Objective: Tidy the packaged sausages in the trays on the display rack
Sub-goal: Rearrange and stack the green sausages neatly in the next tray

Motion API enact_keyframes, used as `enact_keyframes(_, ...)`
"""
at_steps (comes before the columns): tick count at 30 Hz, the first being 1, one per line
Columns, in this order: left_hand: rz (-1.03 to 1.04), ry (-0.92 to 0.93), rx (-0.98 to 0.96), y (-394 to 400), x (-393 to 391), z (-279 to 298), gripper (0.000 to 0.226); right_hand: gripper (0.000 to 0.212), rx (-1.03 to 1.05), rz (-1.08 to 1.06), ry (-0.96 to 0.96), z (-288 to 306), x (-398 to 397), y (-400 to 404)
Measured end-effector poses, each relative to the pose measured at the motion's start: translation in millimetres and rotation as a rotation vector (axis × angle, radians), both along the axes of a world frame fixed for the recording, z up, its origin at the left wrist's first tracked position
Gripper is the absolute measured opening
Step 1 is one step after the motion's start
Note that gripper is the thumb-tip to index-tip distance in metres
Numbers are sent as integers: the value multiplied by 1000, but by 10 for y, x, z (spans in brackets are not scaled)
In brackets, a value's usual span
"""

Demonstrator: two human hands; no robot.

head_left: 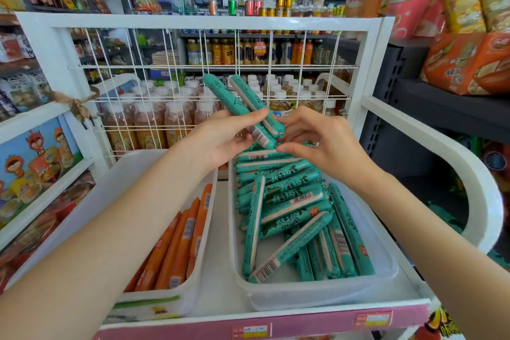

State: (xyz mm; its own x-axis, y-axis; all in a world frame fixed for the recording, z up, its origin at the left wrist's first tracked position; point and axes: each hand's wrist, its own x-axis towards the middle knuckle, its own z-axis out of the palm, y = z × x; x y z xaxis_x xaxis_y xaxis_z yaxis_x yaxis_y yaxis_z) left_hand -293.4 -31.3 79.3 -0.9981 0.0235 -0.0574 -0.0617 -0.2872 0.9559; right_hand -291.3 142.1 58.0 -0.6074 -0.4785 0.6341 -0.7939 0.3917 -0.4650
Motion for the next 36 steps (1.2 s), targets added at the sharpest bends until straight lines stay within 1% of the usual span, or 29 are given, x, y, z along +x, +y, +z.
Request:
enact_keyframes(2,2,12,-32,5,18,-13,22,29,-4,-14,-2,3,-3,9)
enact_keyframes(3,8,17,-36,8,17,-23,22,28,-5,-21,-7,8,-4,13)
enact_keyframes(4,18,19,-17,15,8,-33,22,32,-1,-23,-41,18,4,10)
enact_keyframes(6,66,19,71,34,-16,-51,18,52,2,-1,-203,24,31,-20)
enact_keyframes(7,93,18,126,53,-28,-66,16,58,-40,18,-296,9,47,-46)
enact_keyframes(8,105,16,183,93,-39,-84,18,57,-119,32,-362,-12,60,-76)
enact_keyframes(11,87,-12,313,240,-34,-159,31,33,-474,-5,-425,-53,51,-147)
enact_keyframes(13,73,-39,339,304,-18,-182,25,24,-621,-63,-461,-66,9,-135)
enact_keyframes(15,-26,-42,309,313,22,-200,16,22,-690,-91,-529,-66,-38,-73)
enact_keyframes(16,-92,-55,262,289,49,-205,15,23,-713,-102,-570,-67,-69,-23)
enact_keyframes(17,-154,-70,151,252,82,-213,17,23,-728,-120,-604,-67,-97,37)
enact_keyframes(18,-189,-58,-89,202,110,-235,22,23,-729,-150,-630,-66,-128,105)
enact_keyframes(19,-200,0,-465,140,122,-284,27,23,-717,-187,-645,-64,-164,182)
enact_keyframes(20,-184,97,-883,84,124,-342,28,23,-700,-222,-655,-63,-196,256)
enact_keyframes(21,-165,194,-1236,42,115,-404,27,23,-686,-247,-666,-68,-226,320)
enact_keyframes(22,-161,229,-1467,15,113,-466,26,22,-679,-261,-681,-79,-248,364)
enact_keyframes(24,-201,226,-1723,29,111,-614,26,21,-673,-283,-704,-114,-284,399)
enact_keyframes(25,-223,262,-1813,68,111,-683,27,22,-667,-290,-710,-131,-292,401)
enact_keyframes(26,-228,316,-1846,110,100,-750,26,21,-658,-290,-717,-147,-295,400)
enact_keyframes(27,-220,375,-1825,152,89,-804,25,20,-651,-289,-724,-160,-299,404)
enact_keyframes(29,-197,477,-1720,235,99,-852,28,21,-642,-285,-747,-176,-302,423)
enact_keyframes(32,-261,622,-1597,317,89,-879,35,25,-644,-283,-768,-195,-331,451)
enact_keyframes(34,-304,703,-1578,330,86,-870,38,25,-642,-274,-785,-182,-378,455)
enact_keyframes(36,-299,798,-1627,329,76,-877,43,26,-615,-240,-832,-148,-438,451)
